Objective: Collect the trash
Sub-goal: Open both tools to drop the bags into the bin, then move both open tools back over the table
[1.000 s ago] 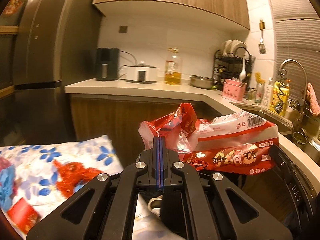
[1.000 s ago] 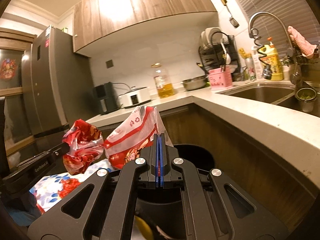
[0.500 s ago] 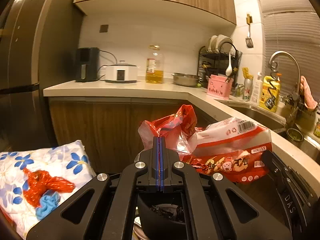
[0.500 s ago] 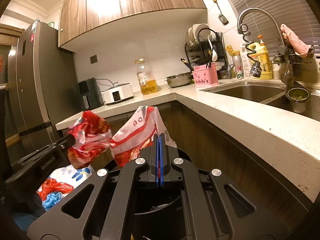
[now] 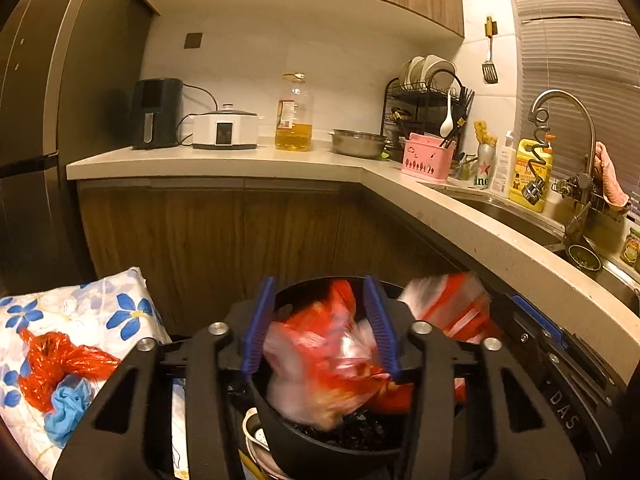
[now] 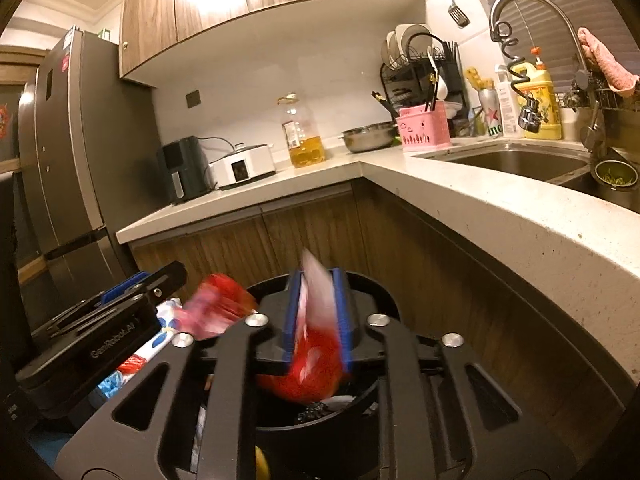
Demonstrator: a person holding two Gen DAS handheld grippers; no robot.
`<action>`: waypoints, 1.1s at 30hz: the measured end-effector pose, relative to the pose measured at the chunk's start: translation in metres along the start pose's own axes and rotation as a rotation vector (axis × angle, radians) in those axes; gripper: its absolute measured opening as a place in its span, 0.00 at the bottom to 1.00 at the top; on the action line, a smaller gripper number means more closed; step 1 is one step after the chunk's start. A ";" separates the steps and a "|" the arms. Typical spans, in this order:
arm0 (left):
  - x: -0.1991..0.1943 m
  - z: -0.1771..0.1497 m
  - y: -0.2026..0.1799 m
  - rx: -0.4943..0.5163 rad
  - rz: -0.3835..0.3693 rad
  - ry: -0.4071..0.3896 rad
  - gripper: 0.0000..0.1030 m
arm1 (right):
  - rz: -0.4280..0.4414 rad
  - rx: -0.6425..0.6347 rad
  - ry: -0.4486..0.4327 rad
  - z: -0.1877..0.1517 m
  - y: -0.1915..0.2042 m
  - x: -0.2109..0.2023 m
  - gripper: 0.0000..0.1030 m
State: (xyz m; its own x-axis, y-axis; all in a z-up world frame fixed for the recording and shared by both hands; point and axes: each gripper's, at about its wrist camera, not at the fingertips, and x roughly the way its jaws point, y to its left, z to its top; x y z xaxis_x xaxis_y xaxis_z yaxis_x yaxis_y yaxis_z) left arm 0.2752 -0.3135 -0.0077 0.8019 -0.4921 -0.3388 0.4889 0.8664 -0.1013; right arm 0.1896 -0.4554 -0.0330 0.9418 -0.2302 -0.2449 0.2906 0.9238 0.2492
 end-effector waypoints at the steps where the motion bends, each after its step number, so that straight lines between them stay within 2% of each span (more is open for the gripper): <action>1: 0.000 0.000 0.001 -0.003 0.009 0.000 0.53 | -0.001 -0.001 -0.001 -0.001 0.000 0.000 0.24; 5: -0.003 -0.001 0.009 -0.037 0.021 0.004 0.60 | -0.007 0.002 0.004 -0.003 -0.002 -0.002 0.33; 8: -0.009 -0.003 0.013 -0.043 0.043 0.000 0.71 | -0.009 0.006 0.011 -0.005 -0.003 -0.005 0.41; 12: -0.024 -0.010 0.021 -0.040 0.113 -0.009 0.83 | -0.014 -0.001 0.016 -0.008 -0.001 -0.010 0.50; 16: -0.043 -0.019 0.034 -0.041 0.191 -0.012 0.87 | -0.026 -0.014 0.016 -0.012 0.005 -0.020 0.62; 20: -0.066 -0.030 0.048 -0.063 0.258 -0.015 0.93 | -0.015 -0.036 0.011 -0.017 0.017 -0.033 0.65; 25: -0.099 -0.045 0.070 -0.096 0.339 -0.009 0.94 | 0.014 -0.061 0.010 -0.026 0.037 -0.046 0.68; 33: -0.157 -0.068 0.108 -0.125 0.494 -0.016 0.94 | 0.087 -0.100 0.058 -0.050 0.081 -0.057 0.68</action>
State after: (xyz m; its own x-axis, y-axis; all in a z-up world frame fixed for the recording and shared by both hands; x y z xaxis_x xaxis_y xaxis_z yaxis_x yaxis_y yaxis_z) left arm 0.1785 -0.1364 -0.0291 0.9326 -0.0218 -0.3601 0.0062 0.9990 -0.0446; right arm 0.1514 -0.3518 -0.0458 0.9506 -0.1330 -0.2806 0.1877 0.9659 0.1781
